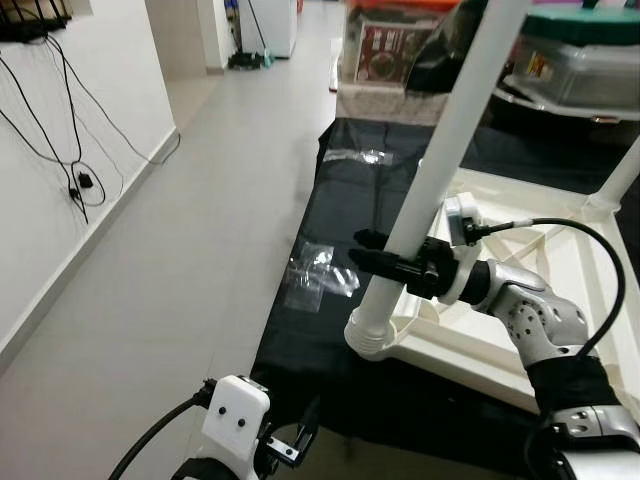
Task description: Building children table
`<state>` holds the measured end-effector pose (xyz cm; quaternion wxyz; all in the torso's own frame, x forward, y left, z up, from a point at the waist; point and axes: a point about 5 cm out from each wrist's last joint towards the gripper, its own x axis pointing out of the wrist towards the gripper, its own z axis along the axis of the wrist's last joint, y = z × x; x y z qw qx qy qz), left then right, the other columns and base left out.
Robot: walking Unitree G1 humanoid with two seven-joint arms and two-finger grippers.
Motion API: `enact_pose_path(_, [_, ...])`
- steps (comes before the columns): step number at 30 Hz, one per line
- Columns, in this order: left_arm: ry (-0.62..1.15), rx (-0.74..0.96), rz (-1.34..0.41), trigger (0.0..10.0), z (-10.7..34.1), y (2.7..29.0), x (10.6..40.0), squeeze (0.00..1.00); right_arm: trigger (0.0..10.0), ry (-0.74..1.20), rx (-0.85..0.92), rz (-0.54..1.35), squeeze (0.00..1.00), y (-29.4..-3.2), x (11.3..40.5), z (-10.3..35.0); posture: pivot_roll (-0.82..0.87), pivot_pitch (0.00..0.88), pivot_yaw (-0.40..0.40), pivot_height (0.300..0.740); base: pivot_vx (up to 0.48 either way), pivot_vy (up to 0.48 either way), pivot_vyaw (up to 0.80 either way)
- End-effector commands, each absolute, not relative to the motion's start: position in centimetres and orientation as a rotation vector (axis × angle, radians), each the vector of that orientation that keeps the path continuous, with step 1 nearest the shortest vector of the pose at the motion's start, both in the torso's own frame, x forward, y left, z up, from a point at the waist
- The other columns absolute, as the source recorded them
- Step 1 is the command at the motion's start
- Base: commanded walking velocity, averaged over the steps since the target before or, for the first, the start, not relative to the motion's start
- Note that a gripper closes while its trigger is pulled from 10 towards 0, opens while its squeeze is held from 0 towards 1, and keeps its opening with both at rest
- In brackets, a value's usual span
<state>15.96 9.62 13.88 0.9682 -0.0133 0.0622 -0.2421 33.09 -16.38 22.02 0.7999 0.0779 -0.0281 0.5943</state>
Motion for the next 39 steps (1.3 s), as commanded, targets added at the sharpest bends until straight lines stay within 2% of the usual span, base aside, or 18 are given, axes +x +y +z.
enact_pose_path(1, [0.143,-0.021,-0.500,10.0,13.8,9.6,15.7,0.00,10.0,-0.069,0.142,1.289,0.00,-16.2,33.1,22.2,0.15,0.197,-0.067,0.740,0.000,0.000,0.00])
enact_pose_path(2, [0.142,-0.021,-0.512,10.0,14.1,9.6,15.2,0.00,10.0,-0.071,0.108,1.293,0.00,-16.1,33.5,22.4,0.15,0.231,-0.064,0.740,0.000,0.000,0.00])
enact_pose_path(9, [0.143,-0.024,-0.525,10.0,14.7,9.5,14.6,0.00,10.0,-0.084,0.071,1.301,0.00,-16.4,33.8,23.0,0.15,0.240,-0.064,0.740,0.000,0.000,0.00])
enact_pose_path(11, [0.153,-0.024,-0.534,10.0,14.8,9.5,14.4,0.00,10.0,-0.094,0.060,1.302,0.00,-17.2,34.4,23.6,0.15,0.250,-0.067,0.740,0.000,0.000,0.00])
enact_pose_path(18, [0.161,-0.019,-0.540,10.0,14.9,9.4,14.2,0.00,10.0,-0.077,0.090,1.401,0.00,-18.1,34.0,23.8,0.15,0.252,-0.072,0.740,0.000,0.000,0.00])
enact_pose_path(28, [0.163,-0.009,-0.540,10.0,15.0,9.4,14.4,0.00,10.0,-0.066,0.087,1.447,0.00,-18.1,33.8,23.2,0.15,0.248,-0.076,0.740,0.000,0.000,0.00])
enact_pose_path(33, [0.161,0.000,-0.544,10.0,15.1,9.3,14.4,0.00,10.0,-0.034,0.047,1.452,0.00,-17.8,33.9,22.5,0.15,0.244,-0.078,0.740,0.000,0.000,0.00])
enact_pose_path(39, [0.157,0.007,-0.548,10.0,14.9,9.2,14.6,0.00,10.0,0.030,-0.089,1.425,0.00,-17.3,34.0,21.3,0.14,0.224,-0.081,0.740,0.000,0.000,0.00])
